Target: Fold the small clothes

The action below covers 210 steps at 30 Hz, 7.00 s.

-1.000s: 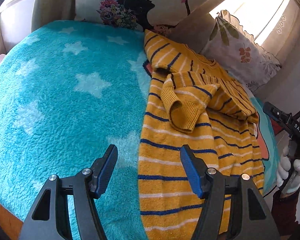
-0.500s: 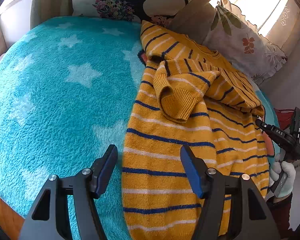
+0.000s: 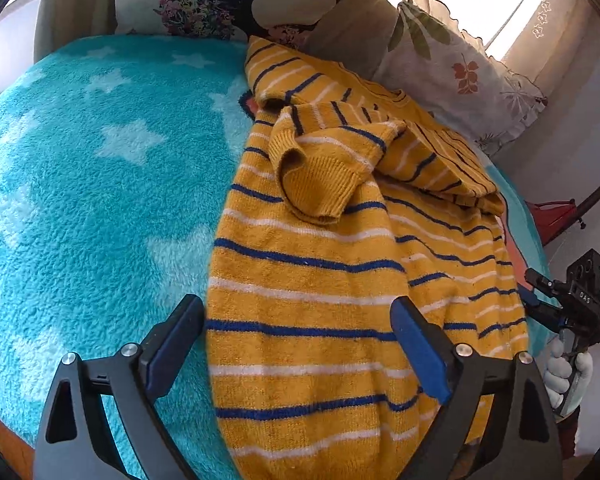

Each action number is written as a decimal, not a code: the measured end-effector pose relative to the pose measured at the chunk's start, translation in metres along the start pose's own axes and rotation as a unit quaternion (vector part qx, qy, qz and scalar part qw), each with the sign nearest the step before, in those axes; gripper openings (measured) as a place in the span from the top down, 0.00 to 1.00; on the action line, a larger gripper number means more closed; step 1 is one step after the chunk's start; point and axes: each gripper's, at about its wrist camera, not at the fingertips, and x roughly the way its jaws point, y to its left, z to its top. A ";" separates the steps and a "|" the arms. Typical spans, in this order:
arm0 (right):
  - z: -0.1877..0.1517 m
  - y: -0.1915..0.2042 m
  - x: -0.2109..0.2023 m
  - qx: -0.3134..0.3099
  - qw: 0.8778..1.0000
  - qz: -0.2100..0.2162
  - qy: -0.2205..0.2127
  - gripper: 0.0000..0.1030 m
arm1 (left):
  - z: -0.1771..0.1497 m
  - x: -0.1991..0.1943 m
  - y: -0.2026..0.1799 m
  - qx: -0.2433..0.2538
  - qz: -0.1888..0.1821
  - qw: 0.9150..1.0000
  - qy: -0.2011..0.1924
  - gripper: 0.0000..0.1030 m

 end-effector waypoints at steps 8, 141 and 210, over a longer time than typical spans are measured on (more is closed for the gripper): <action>-0.033 0.034 0.024 -0.050 0.997 0.034 0.039 0.47 | -0.030 -0.011 -0.007 -0.012 -0.090 0.996 0.004 0.33; 0.104 0.047 0.064 -0.049 0.995 -0.057 -0.061 0.31 | 0.196 0.074 0.039 -0.079 0.139 0.987 0.009 0.44; 0.158 0.085 0.163 -0.139 0.972 -0.188 -0.034 0.52 | 0.148 0.017 0.057 -0.112 0.029 0.992 -0.052 0.44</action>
